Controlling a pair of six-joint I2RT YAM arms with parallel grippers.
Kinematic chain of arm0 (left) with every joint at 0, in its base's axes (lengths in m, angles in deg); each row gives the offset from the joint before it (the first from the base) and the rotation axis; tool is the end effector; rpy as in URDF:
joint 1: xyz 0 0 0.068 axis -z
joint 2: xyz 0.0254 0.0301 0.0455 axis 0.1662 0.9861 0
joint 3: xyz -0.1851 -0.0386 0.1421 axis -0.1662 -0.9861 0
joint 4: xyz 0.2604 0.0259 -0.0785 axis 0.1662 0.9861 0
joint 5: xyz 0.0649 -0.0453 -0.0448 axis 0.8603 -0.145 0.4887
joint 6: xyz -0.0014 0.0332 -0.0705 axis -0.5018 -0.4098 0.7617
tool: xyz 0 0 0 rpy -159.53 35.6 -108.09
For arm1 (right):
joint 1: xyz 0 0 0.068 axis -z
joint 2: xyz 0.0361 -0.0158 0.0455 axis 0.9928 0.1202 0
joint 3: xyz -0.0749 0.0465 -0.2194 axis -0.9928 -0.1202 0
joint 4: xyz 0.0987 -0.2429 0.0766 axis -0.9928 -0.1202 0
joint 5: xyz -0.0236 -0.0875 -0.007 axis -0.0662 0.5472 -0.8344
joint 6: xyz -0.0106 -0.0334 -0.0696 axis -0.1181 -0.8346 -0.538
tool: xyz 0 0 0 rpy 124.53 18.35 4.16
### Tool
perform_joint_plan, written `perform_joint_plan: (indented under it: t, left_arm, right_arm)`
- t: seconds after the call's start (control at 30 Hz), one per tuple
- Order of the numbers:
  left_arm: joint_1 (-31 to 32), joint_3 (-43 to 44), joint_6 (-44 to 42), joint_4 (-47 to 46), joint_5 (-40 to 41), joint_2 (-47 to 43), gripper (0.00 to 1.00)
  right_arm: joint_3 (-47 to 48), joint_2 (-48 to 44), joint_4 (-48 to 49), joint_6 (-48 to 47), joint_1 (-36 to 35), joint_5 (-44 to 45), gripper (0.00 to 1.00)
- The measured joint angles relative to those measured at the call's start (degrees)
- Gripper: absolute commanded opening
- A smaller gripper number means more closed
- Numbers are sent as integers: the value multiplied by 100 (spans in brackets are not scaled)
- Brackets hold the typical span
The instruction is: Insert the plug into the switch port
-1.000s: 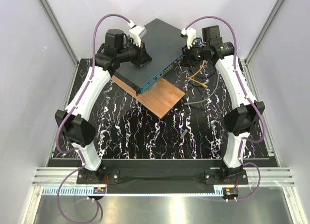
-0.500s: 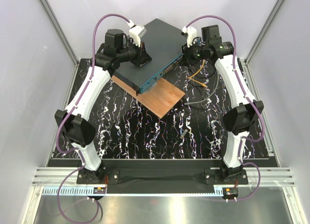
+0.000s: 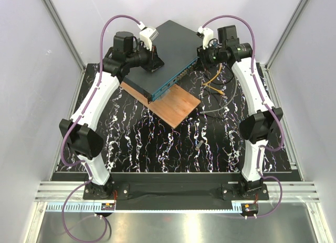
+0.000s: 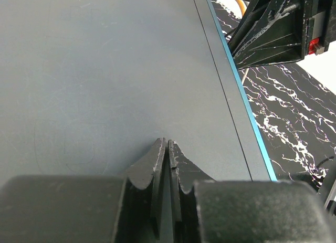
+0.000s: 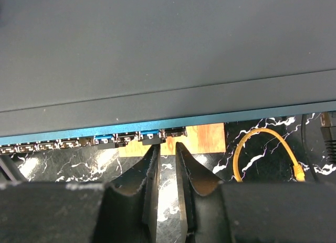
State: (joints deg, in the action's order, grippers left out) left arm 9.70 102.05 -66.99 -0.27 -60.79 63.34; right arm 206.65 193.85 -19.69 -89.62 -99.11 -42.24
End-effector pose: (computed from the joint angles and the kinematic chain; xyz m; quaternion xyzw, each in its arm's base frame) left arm 0.3997 -0.1766 0.3828 0.2834 0.7600 -0.3130 0.4941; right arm 0.4295 0.1575 0.3587 -0.3265 0.8213 0.2417 0.4005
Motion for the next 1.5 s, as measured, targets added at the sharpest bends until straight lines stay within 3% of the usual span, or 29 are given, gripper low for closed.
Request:
perform_joint_plan:
  t: [0.2, 0.33, 0.4, 0.43, 0.5, 0.57, 0.6, 0.7, 0.93, 1.2, 1.5]
  left_arm:
    - [-9, -7, 0, -20, -17, 0, 11]
    - [-11, -7, 0, -17, -31, 0, 13]
    - [-17, -7, -9, -17, -63, 0, 17]
    - [-22, -9, -24, -20, -83, 0, 19]
    - [-26, -44, -63, -59, -127, -17, 29]
    - [-28, -111, -120, -90, -186, -79, 32]
    - [-31, -164, -149, -105, -219, -125, 40]
    - [-44, -308, -232, -140, -352, -247, 51]
    - [-63, -610, -310, -173, -789, -623, 60]
    - [-63, -612, -413, -232, -1270, -844, 63]
    - [-63, -920, -713, -96, -1849, -1180, 63]
  right_arm:
    - [96, 52, -66, 72, 0, 9, 25]
    - [50, 26, -52, 39, 9, 44, 38]
    - [-295, -146, 184, 9, 63, 2, 43]
    - [-553, -267, 348, 9, 103, -63, 51]
    - [-1191, -601, 645, -35, 190, -273, 58]
    - [-1823, -986, 667, -186, 275, -452, 62]
    - [-2175, -1244, 656, -295, 334, -527, 62]
    - [-3086, -2028, 411, -903, 485, -739, 65]
    - [-4717, -3163, -293, -2824, 422, -1204, 68]
    - [-5418, -2365, -461, -4660, -457, -1021, 67]
    - [-5855, -1829, -470, -6878, -678, -798, 66]
